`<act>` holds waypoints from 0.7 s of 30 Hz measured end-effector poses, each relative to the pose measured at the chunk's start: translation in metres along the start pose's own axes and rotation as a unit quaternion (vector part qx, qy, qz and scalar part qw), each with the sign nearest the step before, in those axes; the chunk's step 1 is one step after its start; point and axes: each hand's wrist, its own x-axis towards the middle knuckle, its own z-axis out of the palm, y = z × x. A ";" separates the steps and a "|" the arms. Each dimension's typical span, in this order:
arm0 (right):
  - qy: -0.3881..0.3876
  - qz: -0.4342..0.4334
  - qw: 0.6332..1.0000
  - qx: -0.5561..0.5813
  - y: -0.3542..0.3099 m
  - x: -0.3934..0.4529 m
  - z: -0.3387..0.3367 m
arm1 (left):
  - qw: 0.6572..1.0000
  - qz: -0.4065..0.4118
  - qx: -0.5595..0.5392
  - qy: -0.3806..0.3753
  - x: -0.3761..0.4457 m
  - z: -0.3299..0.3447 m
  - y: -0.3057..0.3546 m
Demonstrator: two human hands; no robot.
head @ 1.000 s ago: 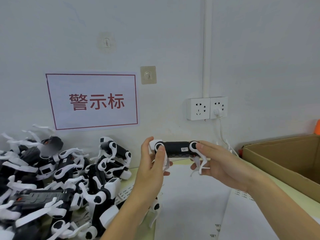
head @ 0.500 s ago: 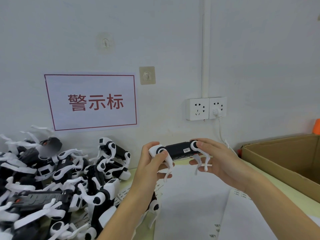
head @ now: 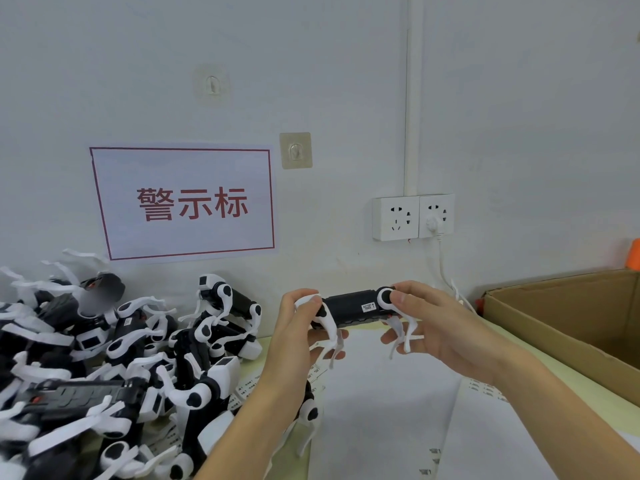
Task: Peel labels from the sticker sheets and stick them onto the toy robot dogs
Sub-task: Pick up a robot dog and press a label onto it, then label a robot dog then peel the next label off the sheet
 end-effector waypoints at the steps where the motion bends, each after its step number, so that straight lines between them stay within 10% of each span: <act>1: 0.002 -0.002 1.000 -0.015 0.001 0.000 -0.001 | 1.000 -0.001 -0.002 0.000 0.000 0.000 0.000; 21: 0.033 0.045 0.997 0.059 0.042 -0.005 -0.039 | 0.990 0.005 0.130 -0.057 -0.013 0.015 -0.023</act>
